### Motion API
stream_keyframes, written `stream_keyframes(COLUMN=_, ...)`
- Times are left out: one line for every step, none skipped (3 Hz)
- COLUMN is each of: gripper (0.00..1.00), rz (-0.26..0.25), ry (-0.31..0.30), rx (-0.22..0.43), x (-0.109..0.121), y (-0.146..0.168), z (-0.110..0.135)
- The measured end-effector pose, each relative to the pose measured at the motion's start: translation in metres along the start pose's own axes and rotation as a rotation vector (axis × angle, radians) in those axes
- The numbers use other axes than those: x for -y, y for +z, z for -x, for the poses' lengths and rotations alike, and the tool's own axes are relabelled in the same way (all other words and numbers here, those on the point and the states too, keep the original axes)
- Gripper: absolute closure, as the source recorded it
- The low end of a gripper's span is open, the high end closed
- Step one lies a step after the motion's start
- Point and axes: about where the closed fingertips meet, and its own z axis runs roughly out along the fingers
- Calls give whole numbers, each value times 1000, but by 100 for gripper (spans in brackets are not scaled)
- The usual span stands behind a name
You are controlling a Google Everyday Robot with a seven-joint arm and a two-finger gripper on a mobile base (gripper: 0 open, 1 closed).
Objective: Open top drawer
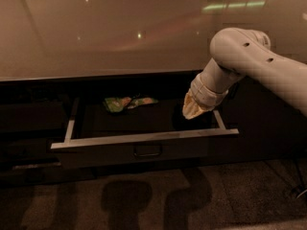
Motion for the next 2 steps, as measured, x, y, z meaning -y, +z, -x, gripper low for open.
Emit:
stream_keyframes(gripper=100, rz=67, ry=31, rx=106, x=-13, y=37, z=-17)
stream_keyframes(gripper=100, rz=134, ry=51, rx=256, x=-26, y=91, z=-29)
